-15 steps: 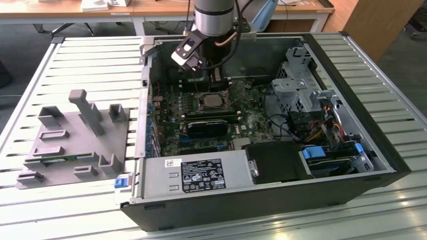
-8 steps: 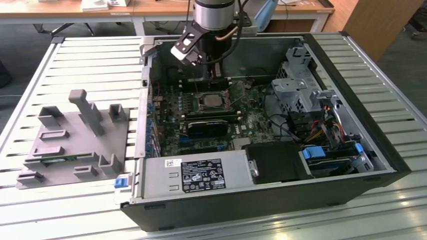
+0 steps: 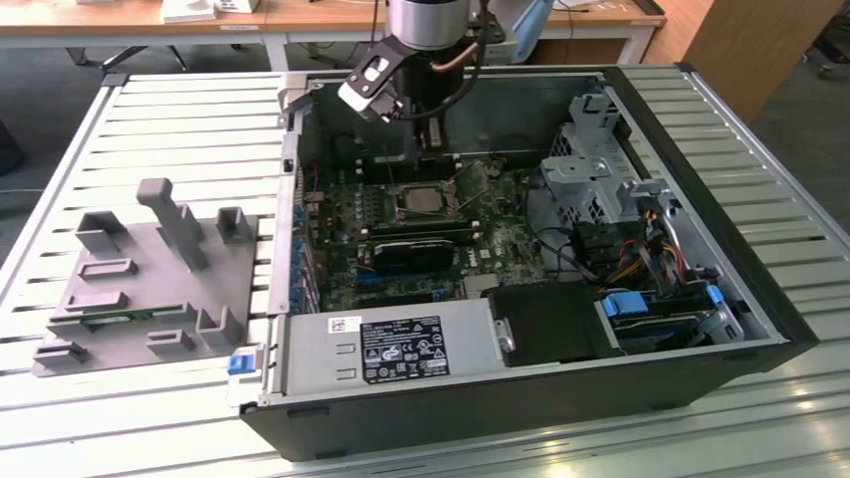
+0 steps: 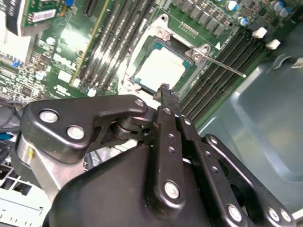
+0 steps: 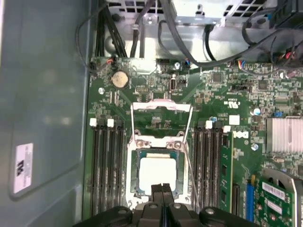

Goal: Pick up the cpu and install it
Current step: 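Close the cpu cover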

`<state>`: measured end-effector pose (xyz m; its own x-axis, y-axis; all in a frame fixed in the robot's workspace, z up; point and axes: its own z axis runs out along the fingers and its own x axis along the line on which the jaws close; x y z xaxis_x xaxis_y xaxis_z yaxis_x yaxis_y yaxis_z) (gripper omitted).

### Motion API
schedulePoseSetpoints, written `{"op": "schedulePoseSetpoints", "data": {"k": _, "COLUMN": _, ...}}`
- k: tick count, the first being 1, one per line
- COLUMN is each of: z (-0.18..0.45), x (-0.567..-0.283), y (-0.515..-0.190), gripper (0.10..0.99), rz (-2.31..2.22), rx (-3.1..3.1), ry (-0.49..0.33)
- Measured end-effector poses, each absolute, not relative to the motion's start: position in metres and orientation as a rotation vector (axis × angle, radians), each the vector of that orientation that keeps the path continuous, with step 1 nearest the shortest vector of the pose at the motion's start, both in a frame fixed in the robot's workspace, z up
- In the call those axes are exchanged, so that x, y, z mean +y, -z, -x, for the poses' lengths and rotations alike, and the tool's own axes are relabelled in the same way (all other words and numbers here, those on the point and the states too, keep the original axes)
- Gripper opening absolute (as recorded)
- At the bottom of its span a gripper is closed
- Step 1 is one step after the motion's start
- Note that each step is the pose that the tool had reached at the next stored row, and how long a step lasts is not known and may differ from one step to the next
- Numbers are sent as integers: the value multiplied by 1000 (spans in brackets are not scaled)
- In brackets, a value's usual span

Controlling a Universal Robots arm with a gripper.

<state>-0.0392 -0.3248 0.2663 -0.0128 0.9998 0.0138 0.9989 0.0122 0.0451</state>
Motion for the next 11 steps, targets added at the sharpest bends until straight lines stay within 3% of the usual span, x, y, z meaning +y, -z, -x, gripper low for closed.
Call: {"op": "schedulePoseSetpoints", "data": {"k": 11, "z": 17, "x": -328, "y": -266, "gripper": 106, "rz": -2201, "rx": 2227, "ry": -58}}
